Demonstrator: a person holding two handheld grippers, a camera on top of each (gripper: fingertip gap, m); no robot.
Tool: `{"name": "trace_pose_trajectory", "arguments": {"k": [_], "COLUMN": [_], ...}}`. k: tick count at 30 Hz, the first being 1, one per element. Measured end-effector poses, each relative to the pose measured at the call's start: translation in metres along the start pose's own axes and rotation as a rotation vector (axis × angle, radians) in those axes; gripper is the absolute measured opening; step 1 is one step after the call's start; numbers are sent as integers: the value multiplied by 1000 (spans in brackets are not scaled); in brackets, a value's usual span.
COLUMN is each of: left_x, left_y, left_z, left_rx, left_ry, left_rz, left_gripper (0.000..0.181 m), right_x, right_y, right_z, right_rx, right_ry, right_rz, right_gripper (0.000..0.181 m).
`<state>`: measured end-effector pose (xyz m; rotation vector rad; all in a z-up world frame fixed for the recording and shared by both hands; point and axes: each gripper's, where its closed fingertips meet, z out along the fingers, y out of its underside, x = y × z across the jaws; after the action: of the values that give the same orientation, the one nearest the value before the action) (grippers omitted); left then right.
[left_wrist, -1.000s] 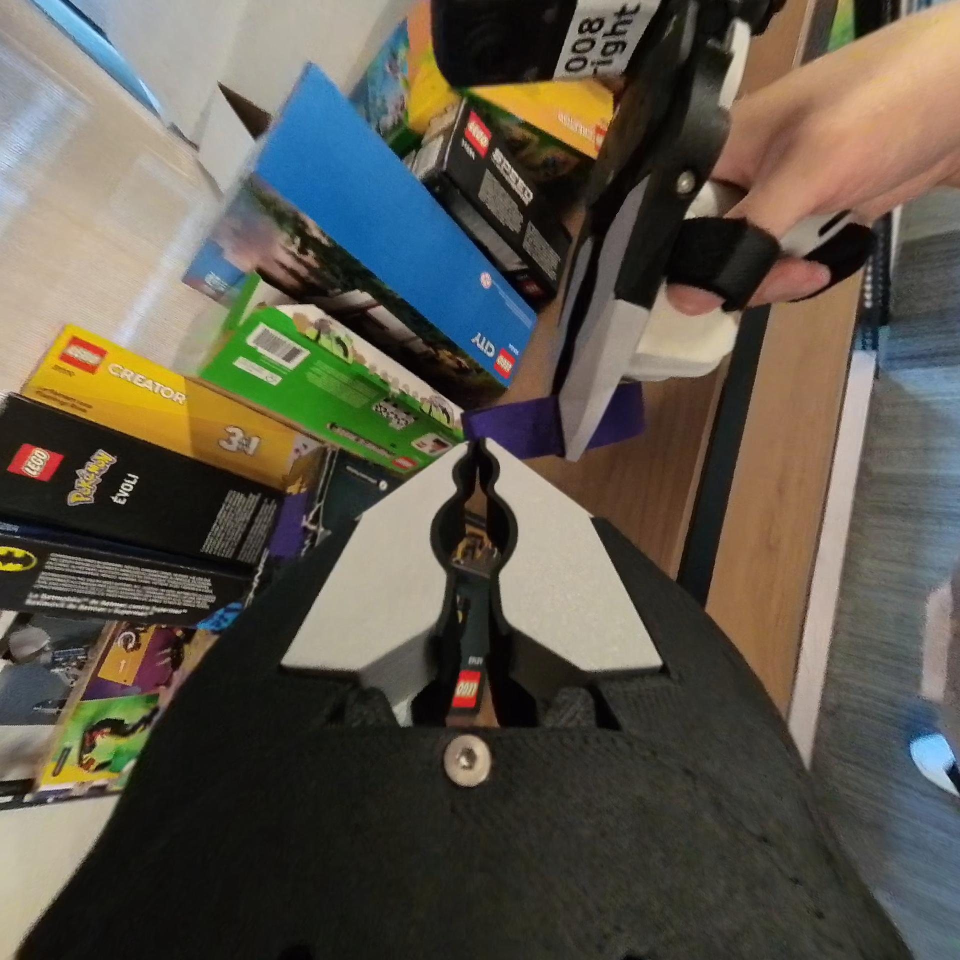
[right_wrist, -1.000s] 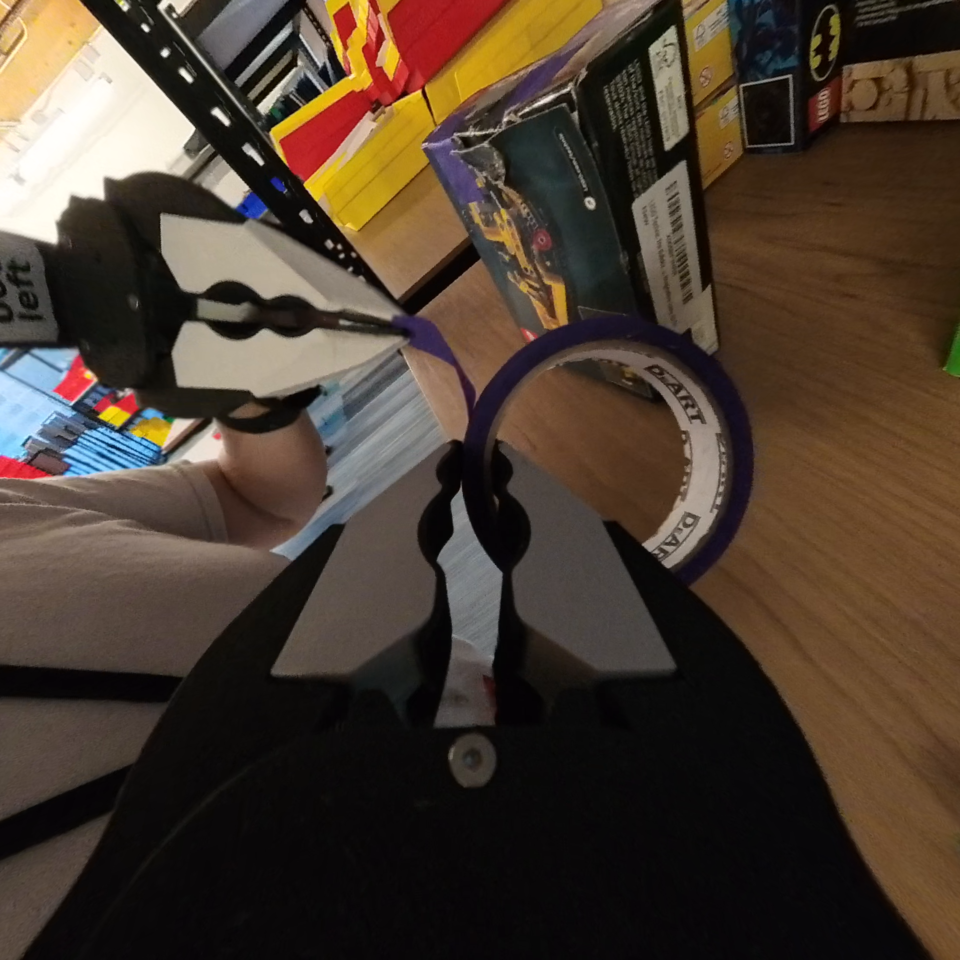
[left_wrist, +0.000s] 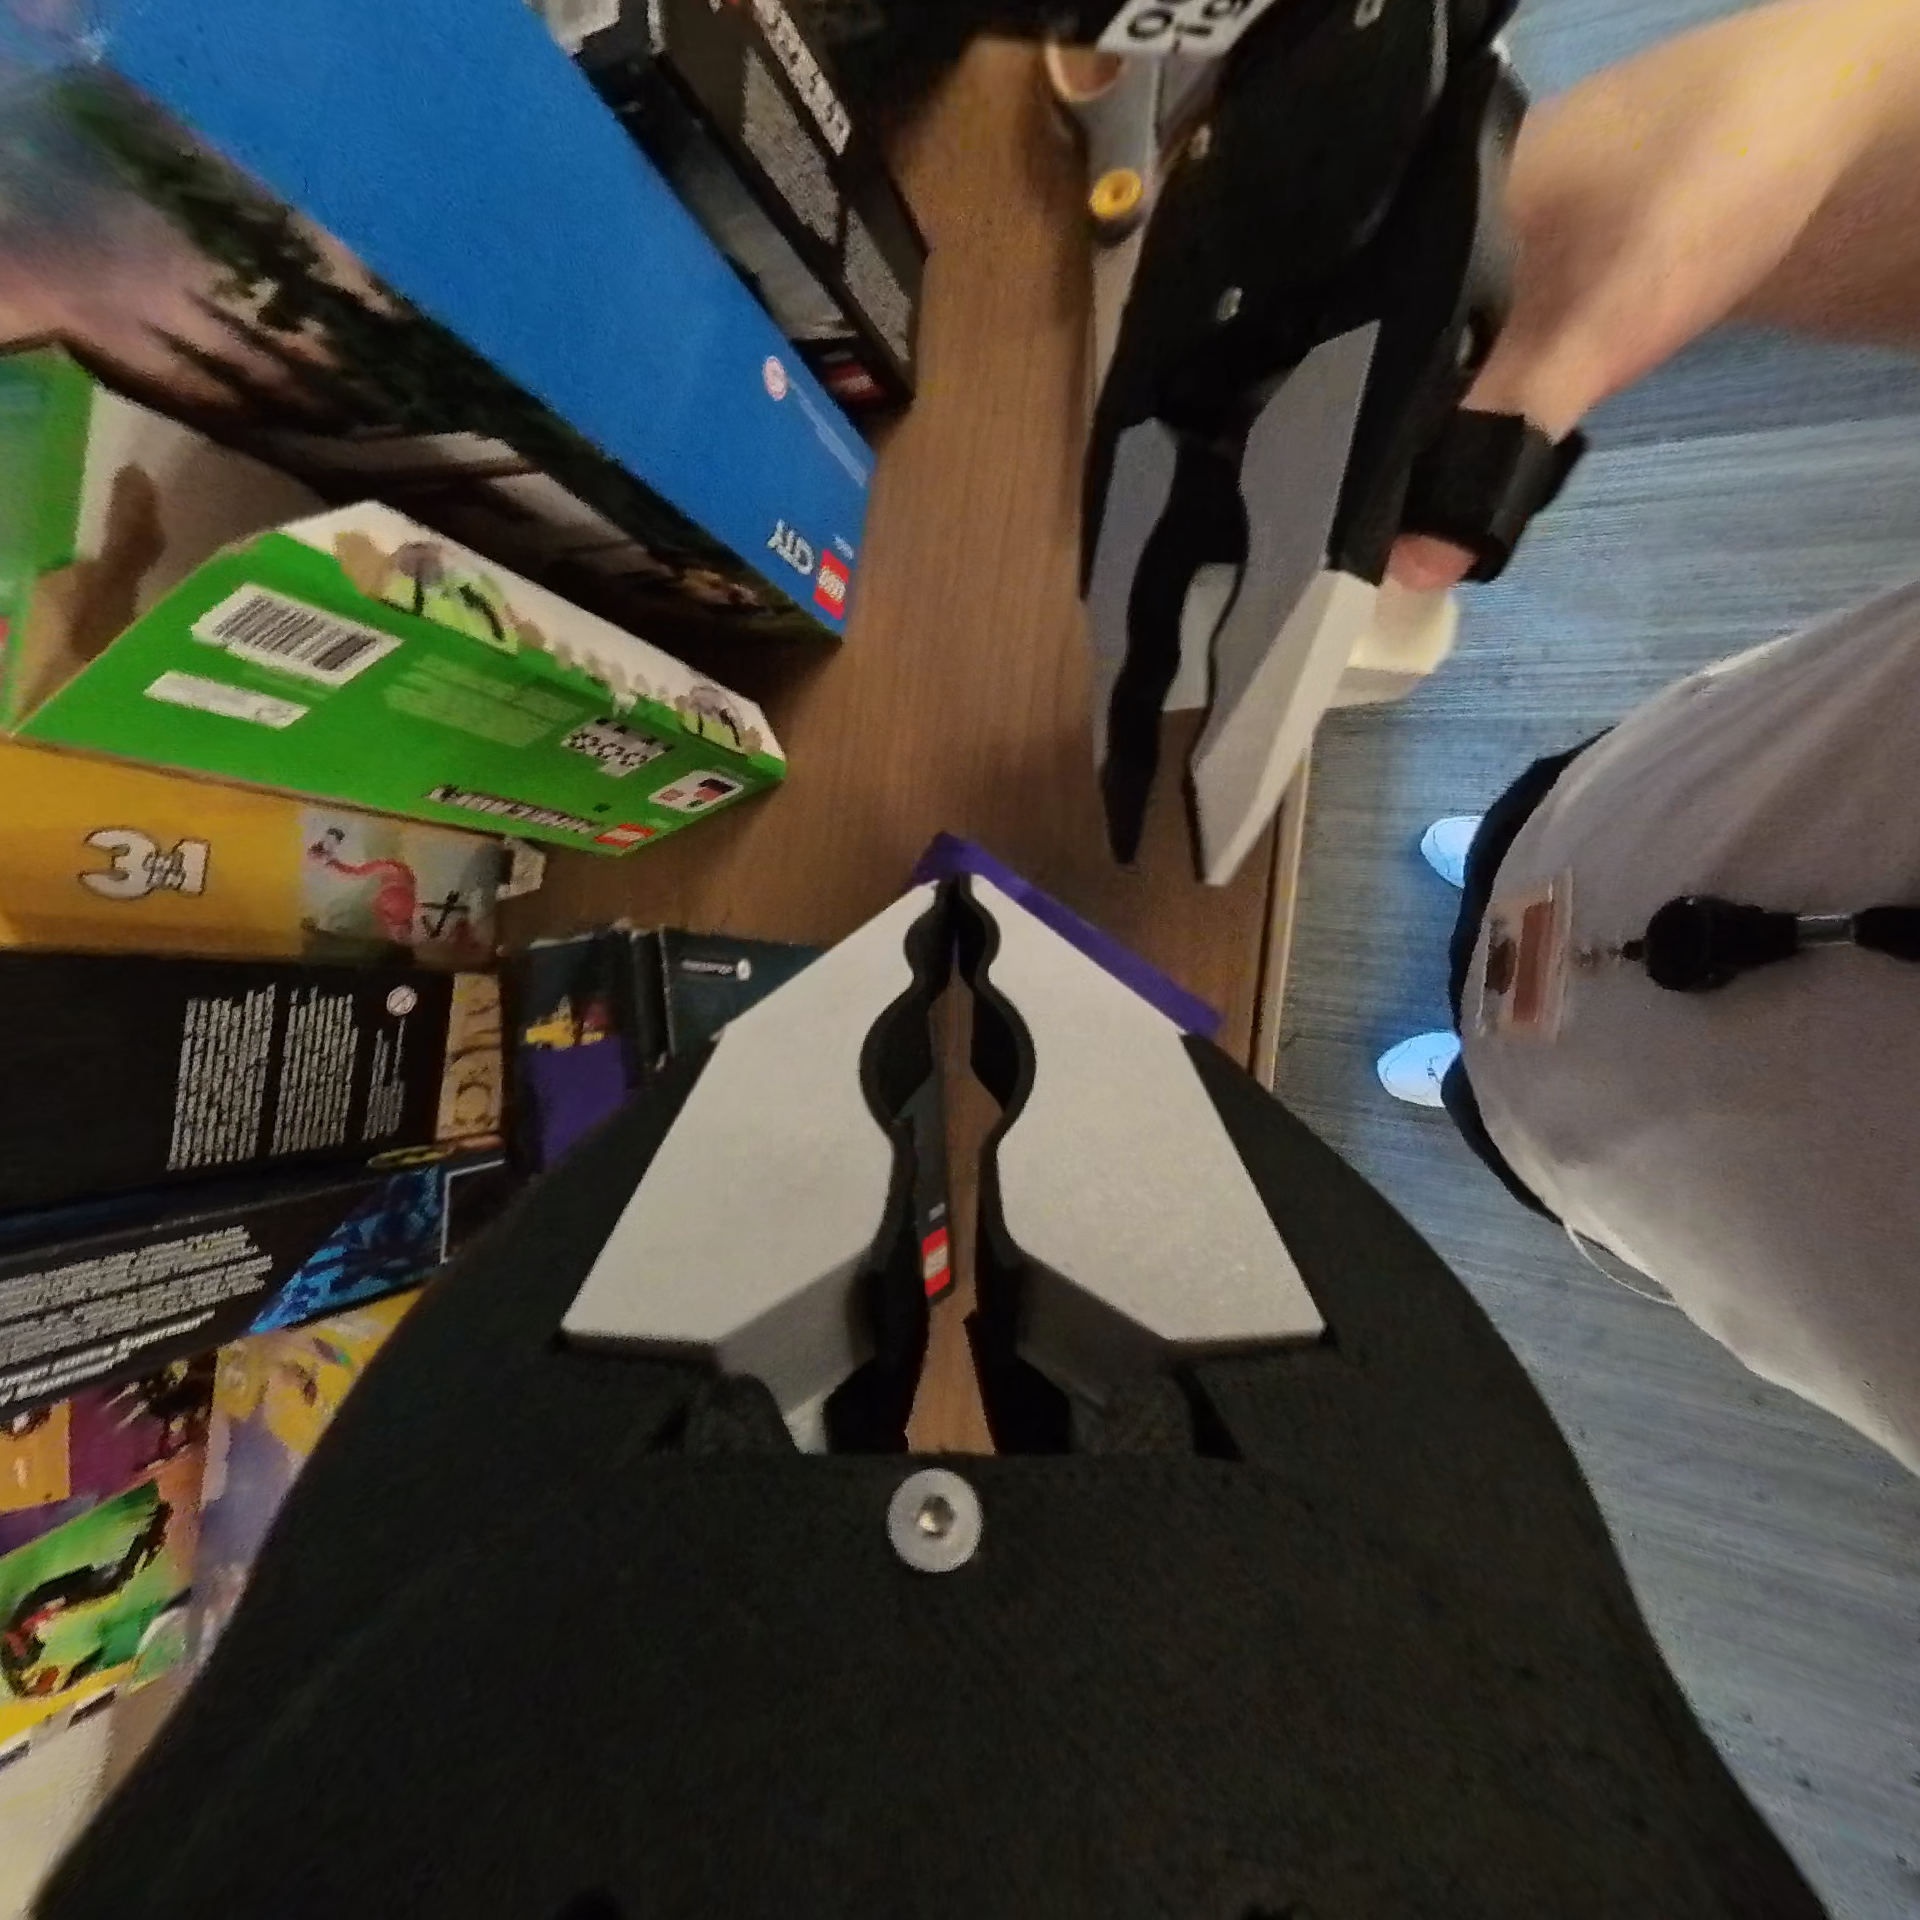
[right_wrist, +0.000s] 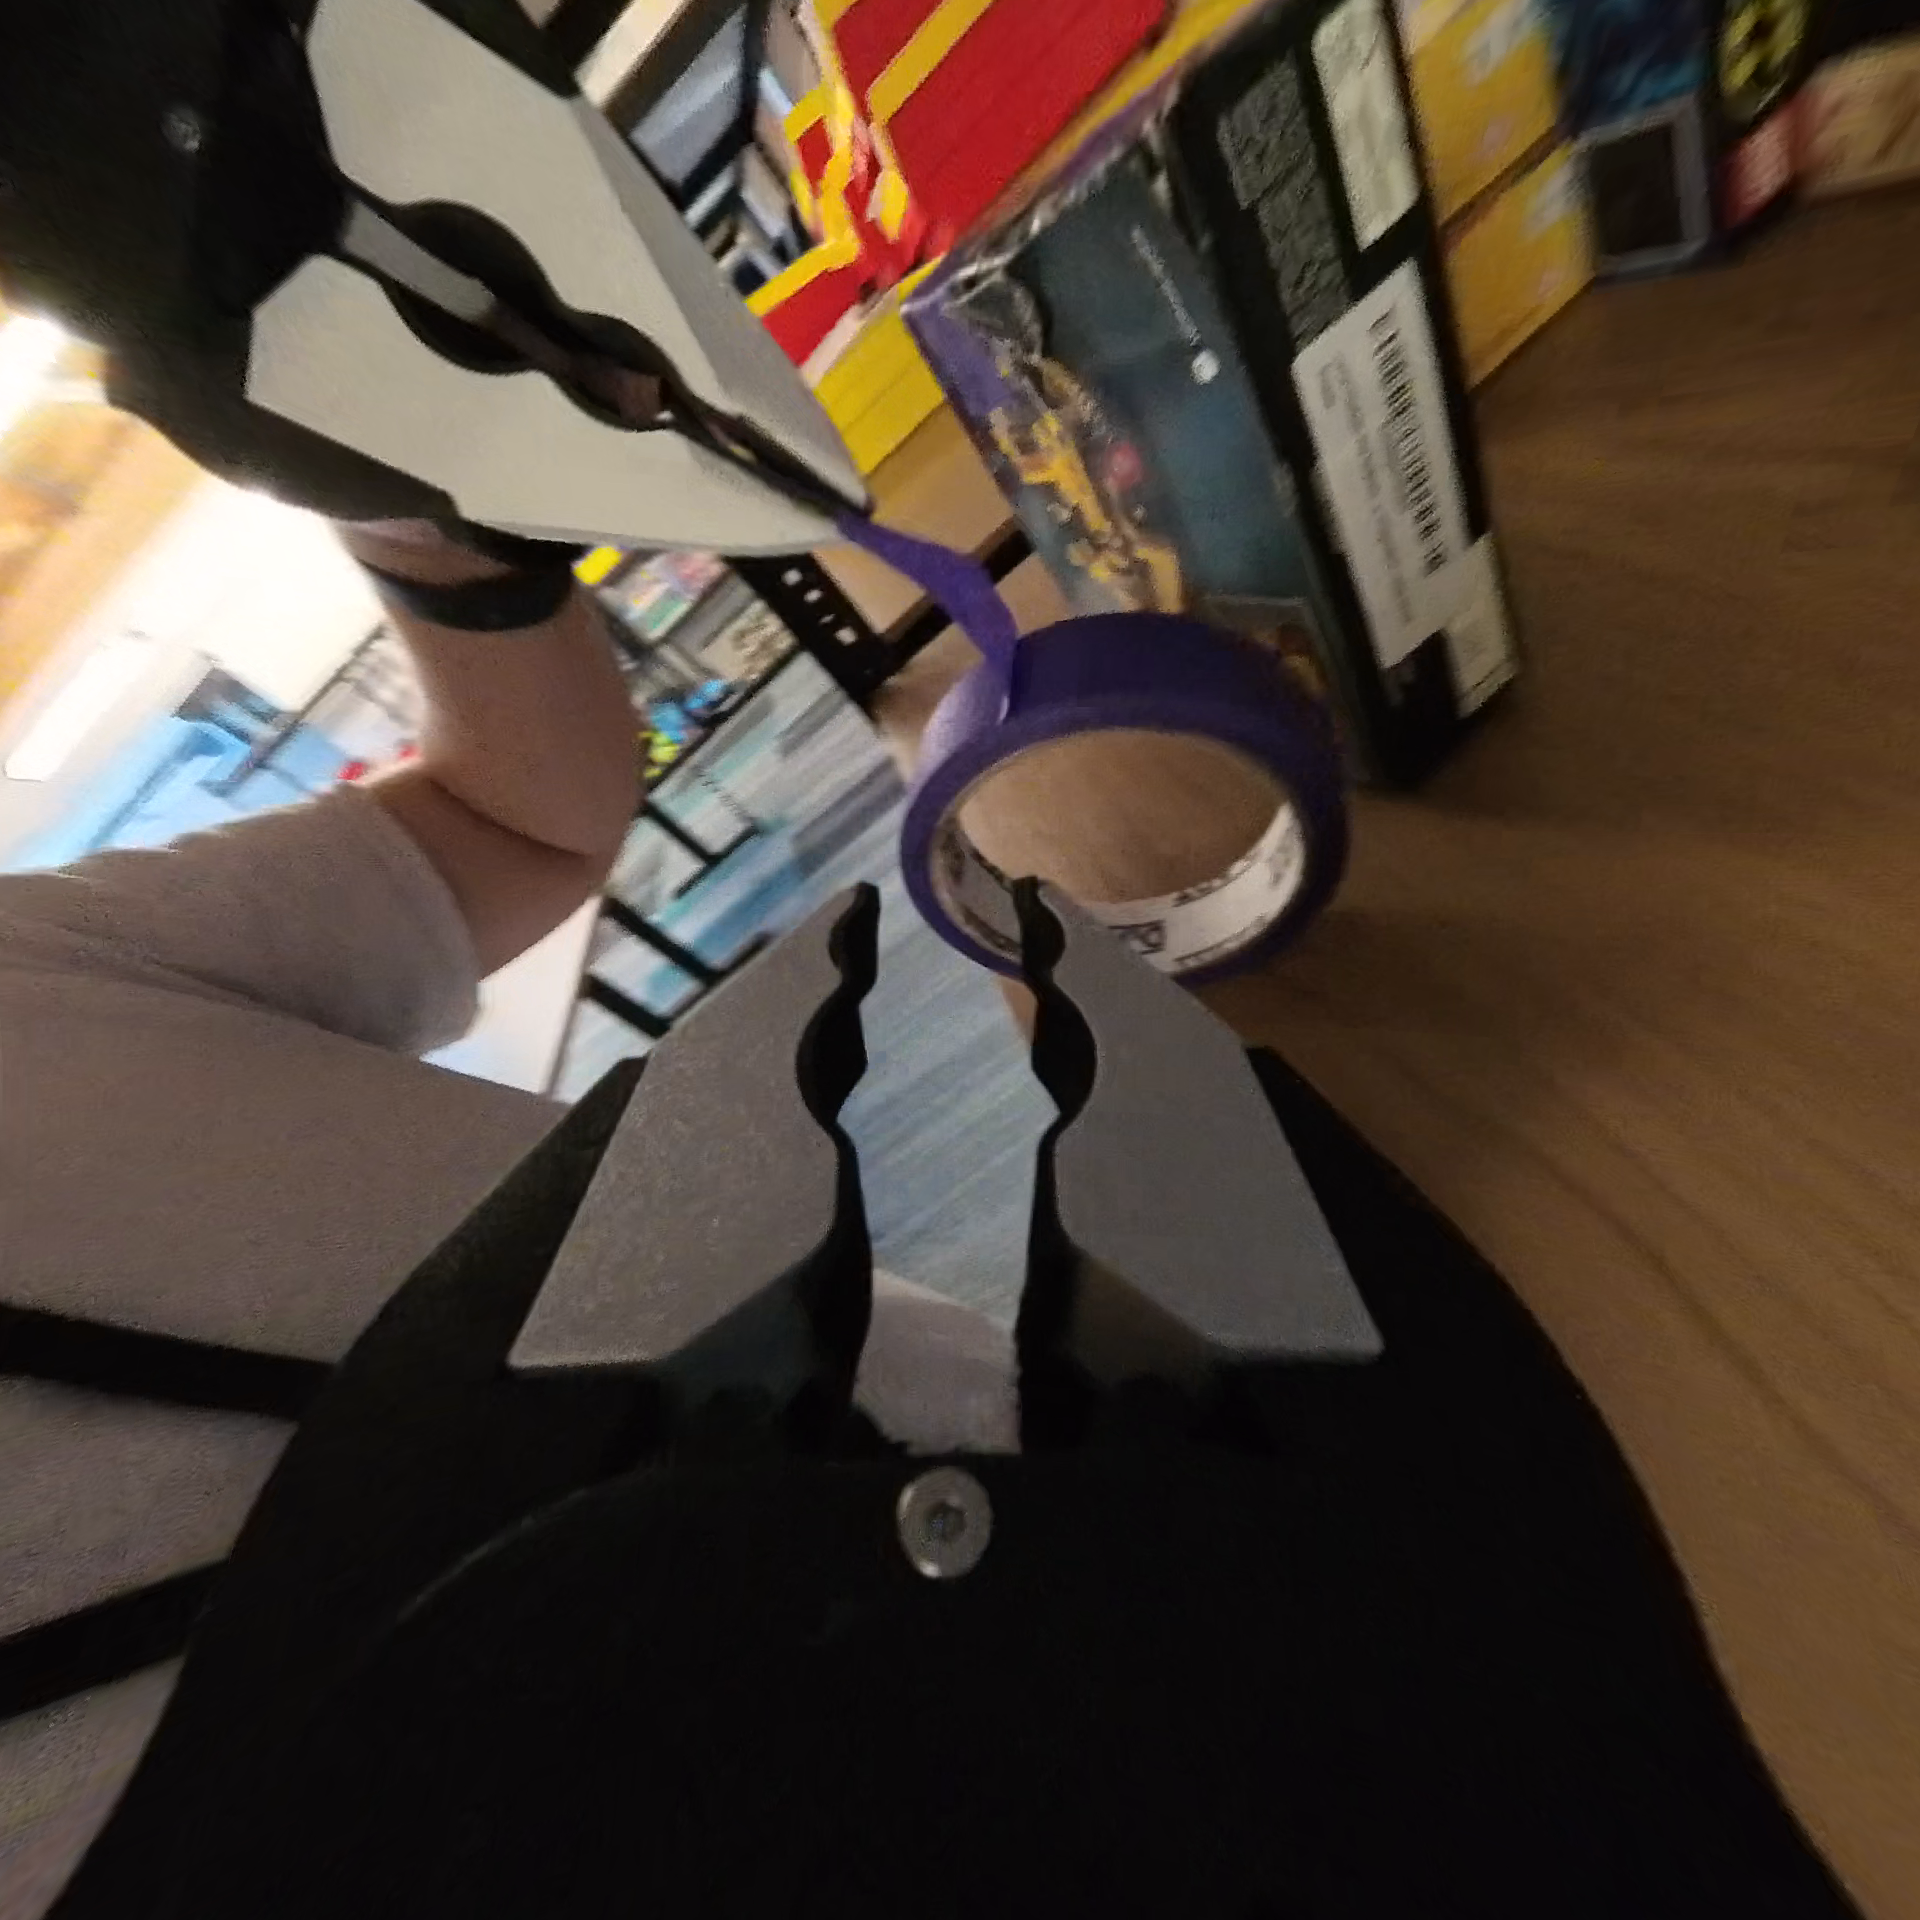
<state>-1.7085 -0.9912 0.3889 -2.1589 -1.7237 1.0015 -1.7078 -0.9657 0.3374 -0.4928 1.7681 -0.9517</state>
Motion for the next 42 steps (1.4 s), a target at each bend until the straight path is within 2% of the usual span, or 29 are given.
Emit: {"name": "trace_pose_trajectory", "arguments": {"k": [2, 5, 8, 9, 11, 15, 17, 20, 22, 27, 30, 31, 33, 35, 39, 42], "left_x": [4, 3, 4, 4, 0, -5, -10, -8, -9, -9, -11, -13, -16, -17, -16, -15], "left_y": [-7, -15, -26, -29, -33, -34, -34, -36, -36, -34, -32, -32, -30, -29, -29, -33], "left_z": [1, 2, 5, 6, 7, 9, 8, 8, 8, 12, 15, 15, 17, 21, 29, 34], "left_rx": [-6, -37, -44, -48, -60, -81, -86, -65, -69, -93, -117, -130, -156, -178, -219, -239], "left_ry": [16, 7, 24, 25, 15, 14, 5, 22, 12, 9, -12, -18, -33, -23, -16, -30], "left_rz": [15, 48, 51, 52, 70, 53, 52, 37, 47, 68, 110, 125, 134, 116, 86, 82], "left_gripper": [0, 0, 0, 0, 0, 0, 0, 0, 0, 0, 0, 0, 0, 0, 0, 0], "right_x": [5, -4, -2, -1, 0, 13, 15, 3, 6, 13, 15, 16, 26, 35, 54, 83], "right_y": [0, 2, 6, 7, 10, 1, 5, 3, 4, 10, 9, 10, 4, -6, -28, -29], "right_z": [-2, 8, 20, 23, 24, 10, 4, -1, -2, 0, -3, -6, -21, -46, -108, -159], "right_rx": [8, 20, 38, 44, 43, 95, 61, 56, 53, 8, 1, -13, -11, -14, 6, -58], "right_ry": [45, -3, 31, 42, 63, 180, 169, 6, -18, -6, 13, 43, 212, 393, 711, 965], "right_rz": [-22, -16, -47, -67, -128, -195, -140, 51, 111, 140, 63, -37, -260, -459, -514, -537], "right_gripper": [29, 44, 55, 54, 23, 9, 10, 10, 10, 11, 10, 12, 38, 42, 42, 42]}}
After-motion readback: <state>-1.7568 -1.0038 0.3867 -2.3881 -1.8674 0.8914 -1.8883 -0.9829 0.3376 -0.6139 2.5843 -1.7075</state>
